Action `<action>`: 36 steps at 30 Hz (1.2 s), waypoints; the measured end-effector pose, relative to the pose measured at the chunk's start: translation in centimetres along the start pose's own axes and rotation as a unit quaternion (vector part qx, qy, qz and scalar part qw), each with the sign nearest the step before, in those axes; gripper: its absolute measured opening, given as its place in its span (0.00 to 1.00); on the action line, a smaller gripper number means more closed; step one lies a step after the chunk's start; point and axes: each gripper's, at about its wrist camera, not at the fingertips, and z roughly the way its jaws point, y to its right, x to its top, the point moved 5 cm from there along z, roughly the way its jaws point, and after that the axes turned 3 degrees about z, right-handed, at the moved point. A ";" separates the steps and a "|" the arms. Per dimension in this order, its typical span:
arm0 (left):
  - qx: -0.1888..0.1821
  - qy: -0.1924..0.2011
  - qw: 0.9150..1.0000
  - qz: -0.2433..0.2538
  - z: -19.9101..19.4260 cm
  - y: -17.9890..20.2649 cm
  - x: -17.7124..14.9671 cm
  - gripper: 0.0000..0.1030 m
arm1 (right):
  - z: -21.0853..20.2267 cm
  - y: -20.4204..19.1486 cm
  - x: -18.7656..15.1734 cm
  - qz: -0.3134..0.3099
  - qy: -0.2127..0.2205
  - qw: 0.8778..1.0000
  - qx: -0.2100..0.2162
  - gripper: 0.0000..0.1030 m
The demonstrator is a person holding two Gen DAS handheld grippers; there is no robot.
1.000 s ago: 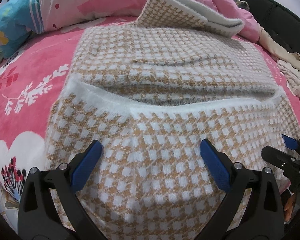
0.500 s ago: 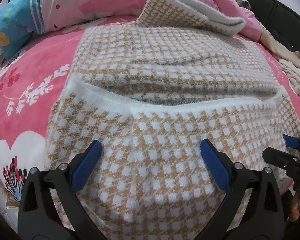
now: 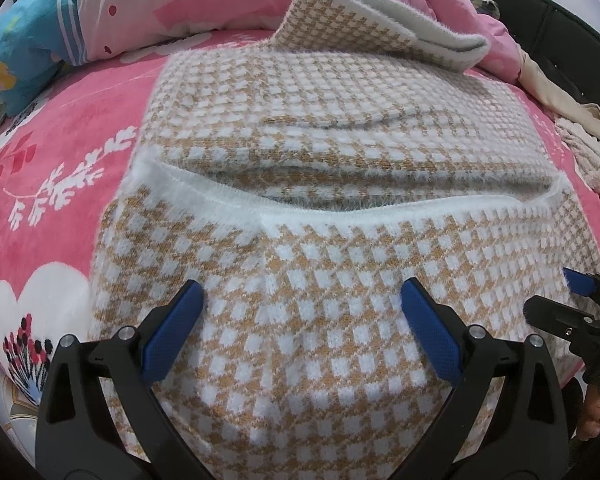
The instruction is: Fold large clothes
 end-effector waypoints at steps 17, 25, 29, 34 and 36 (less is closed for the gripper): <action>0.001 -0.001 1.000 -0.001 0.1 -0.1 0.1 0.93 | 0.0 -0.1 -0.2 0.000 0.001 1.000 0.001 0.95; 0.009 0.009 1.000 0.002 0.1 0.1 0.0 0.94 | -0.6 0.1 -0.9 -0.006 0.008 1.000 0.008 0.95; 0.008 0.018 1.000 0.005 -0.1 0.4 -0.4 0.94 | -1.3 0.0 -1.0 -0.018 0.010 1.000 0.010 0.95; 0.008 0.026 1.000 0.010 -0.3 0.5 -0.8 0.94 | -4.4 -1.0 -0.2 -0.050 0.040 0.997 0.036 0.95; 0.008 0.030 0.999 0.011 -0.4 0.5 -1.0 0.94 | -6.0 -1.4 0.8 -0.059 0.062 0.995 0.043 0.95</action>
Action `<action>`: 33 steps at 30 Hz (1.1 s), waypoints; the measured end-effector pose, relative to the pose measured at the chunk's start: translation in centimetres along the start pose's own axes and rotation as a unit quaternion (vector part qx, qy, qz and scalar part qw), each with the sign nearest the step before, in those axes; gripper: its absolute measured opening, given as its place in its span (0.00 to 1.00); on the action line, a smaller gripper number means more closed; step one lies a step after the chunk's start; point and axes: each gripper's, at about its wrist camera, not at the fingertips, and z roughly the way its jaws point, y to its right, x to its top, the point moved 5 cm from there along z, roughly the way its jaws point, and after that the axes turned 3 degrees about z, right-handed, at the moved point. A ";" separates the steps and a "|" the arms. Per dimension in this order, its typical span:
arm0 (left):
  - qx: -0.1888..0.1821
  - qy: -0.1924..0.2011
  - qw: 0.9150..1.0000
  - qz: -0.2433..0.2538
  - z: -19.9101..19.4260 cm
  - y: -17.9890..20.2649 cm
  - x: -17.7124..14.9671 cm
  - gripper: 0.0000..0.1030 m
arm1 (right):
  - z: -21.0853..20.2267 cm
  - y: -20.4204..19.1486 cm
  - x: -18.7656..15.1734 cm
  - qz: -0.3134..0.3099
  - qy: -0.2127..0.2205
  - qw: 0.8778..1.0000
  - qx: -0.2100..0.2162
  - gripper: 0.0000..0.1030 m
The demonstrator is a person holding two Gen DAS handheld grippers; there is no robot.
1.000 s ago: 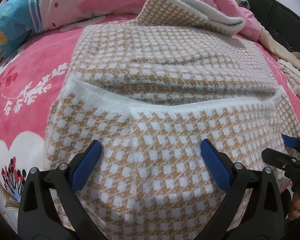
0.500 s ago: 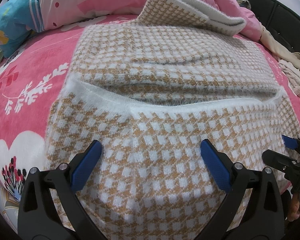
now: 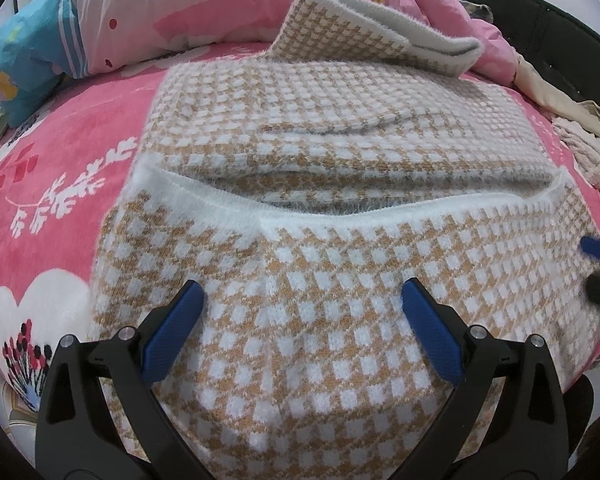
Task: Fold large clothes
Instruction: 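Raise both open tools away from the folded coat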
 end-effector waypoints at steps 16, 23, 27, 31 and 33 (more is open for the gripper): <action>-0.004 0.047 0.999 0.009 -3.0 -0.4 0.0 0.94 | -3.2 3.6 8.8 0.060 0.054 0.995 0.058 0.95; -0.001 0.112 0.993 0.037 -7.2 -0.6 3.8 0.94 | -2.5 4.6 10.6 0.065 0.057 0.995 0.039 0.95; 0.006 0.128 0.991 0.042 -8.5 -1.7 7.9 0.94 | -2.1 4.4 12.7 0.043 0.061 0.997 0.012 0.95; -0.028 0.126 0.991 0.014 -7.8 -4.0 13.4 0.94 | -1.8 3.8 16.3 0.018 0.071 0.997 0.010 0.94; -0.029 0.149 0.988 -0.009 -7.3 -5.1 16.2 0.94 | -1.3 3.5 18.5 0.009 0.078 0.997 0.006 0.92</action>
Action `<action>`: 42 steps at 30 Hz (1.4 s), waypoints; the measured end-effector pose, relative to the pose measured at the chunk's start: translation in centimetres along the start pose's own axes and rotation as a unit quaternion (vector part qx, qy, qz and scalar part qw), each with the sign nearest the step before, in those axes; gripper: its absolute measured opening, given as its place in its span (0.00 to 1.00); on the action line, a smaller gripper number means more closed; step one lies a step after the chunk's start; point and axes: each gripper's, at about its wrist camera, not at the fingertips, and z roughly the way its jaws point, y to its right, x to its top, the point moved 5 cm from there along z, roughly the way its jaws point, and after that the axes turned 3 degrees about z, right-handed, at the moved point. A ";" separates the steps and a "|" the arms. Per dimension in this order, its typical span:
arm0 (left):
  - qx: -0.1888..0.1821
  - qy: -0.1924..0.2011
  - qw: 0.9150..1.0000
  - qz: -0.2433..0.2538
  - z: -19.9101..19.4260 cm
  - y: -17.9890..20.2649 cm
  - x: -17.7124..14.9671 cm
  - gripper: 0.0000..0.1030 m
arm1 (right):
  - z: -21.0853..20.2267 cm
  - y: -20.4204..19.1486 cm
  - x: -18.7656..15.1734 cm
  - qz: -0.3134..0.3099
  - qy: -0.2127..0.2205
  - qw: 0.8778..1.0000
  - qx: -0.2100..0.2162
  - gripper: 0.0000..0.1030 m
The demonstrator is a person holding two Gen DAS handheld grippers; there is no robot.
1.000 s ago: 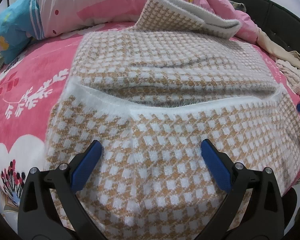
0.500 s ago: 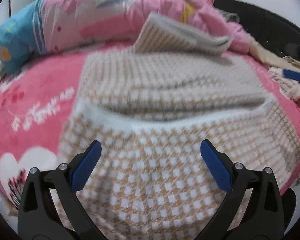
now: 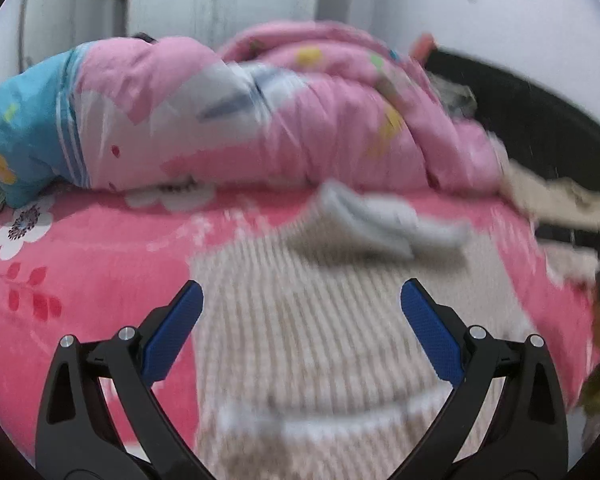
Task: Fold large clothes
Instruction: 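Raise both open tools away from the folded coat, then pinch the white trimmed fold edge of the coat with both tools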
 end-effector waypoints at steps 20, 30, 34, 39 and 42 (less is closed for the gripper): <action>-0.086 -0.076 0.988 -0.104 11.0 -1.2 -0.7 0.51 | 15.2 -6.9 -4.8 -0.155 -0.183 0.966 0.097 0.29; -0.055 -0.154 0.985 -0.048 15.3 1.7 -4.6 0.33 | 7.3 1.6 -1.3 0.022 -0.099 0.990 0.093 0.56; -0.065 -0.141 0.987 -0.045 14.7 1.5 -4.9 0.32 | 7.6 6.0 -1.7 0.069 -0.114 0.990 0.046 0.56; -0.062 -0.131 0.989 -0.030 14.1 1.4 -5.3 0.31 | 10.8 5.7 -2.7 0.077 -0.158 0.982 0.070 0.26; -0.060 -0.126 0.990 -0.022 13.8 1.7 -5.4 0.29 | 10.0 5.0 -1.5 0.038 -0.132 0.990 0.041 0.14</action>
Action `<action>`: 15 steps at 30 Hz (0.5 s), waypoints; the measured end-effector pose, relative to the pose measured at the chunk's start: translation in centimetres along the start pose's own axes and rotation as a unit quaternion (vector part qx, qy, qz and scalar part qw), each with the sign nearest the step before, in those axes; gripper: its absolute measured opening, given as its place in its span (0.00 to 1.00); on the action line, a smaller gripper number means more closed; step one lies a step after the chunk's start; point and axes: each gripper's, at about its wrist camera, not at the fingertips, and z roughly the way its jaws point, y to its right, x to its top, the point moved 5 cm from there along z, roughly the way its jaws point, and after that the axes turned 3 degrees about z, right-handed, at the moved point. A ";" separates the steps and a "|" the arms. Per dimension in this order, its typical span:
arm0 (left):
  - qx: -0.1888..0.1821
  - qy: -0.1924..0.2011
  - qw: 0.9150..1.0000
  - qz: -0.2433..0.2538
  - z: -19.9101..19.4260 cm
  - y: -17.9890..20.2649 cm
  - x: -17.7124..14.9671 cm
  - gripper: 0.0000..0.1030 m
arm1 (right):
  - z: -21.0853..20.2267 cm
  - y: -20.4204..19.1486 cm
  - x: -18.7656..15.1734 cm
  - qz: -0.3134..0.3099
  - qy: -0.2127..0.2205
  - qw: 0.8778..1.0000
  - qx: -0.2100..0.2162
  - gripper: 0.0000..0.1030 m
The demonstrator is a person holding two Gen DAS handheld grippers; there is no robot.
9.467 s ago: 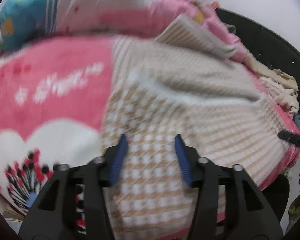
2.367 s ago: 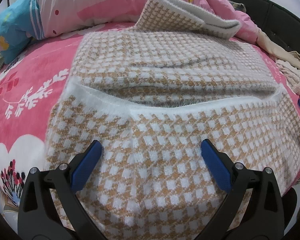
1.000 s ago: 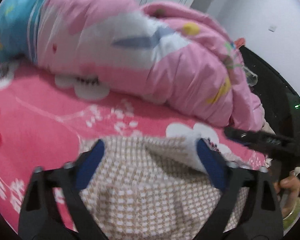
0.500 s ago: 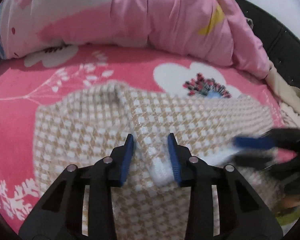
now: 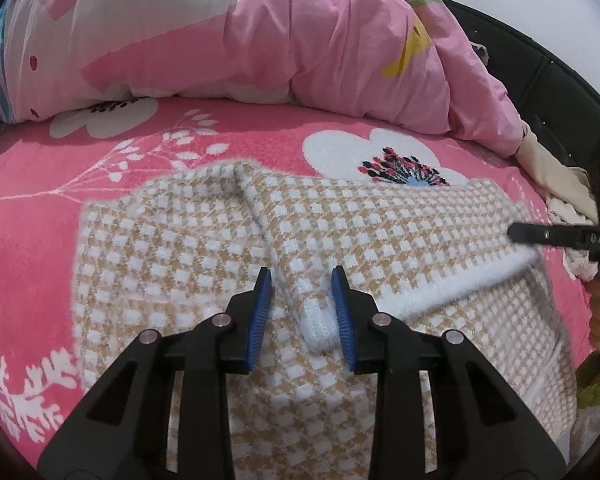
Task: Fold large clothes
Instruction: 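Pinch the white trimmed fold edge of the coat with both tools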
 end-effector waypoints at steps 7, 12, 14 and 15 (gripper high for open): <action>-0.009 -0.001 1.000 0.001 0.4 0.4 -0.5 0.29 | 3.1 1.7 -1.3 -0.046 -0.028 0.994 -0.092 0.21; -0.011 0.000 1.000 0.015 0.4 0.3 -0.6 0.29 | -2.0 1.4 0.3 -0.052 0.036 0.985 -0.164 0.33; -0.012 0.001 1.000 0.014 0.4 0.3 -0.6 0.29 | -2.7 -0.3 1.8 -0.067 0.056 0.984 -0.152 0.34; -0.010 0.002 1.000 0.014 0.4 0.3 -0.6 0.29 | -2.2 -1.1 2.5 -0.072 0.057 0.986 -0.142 0.34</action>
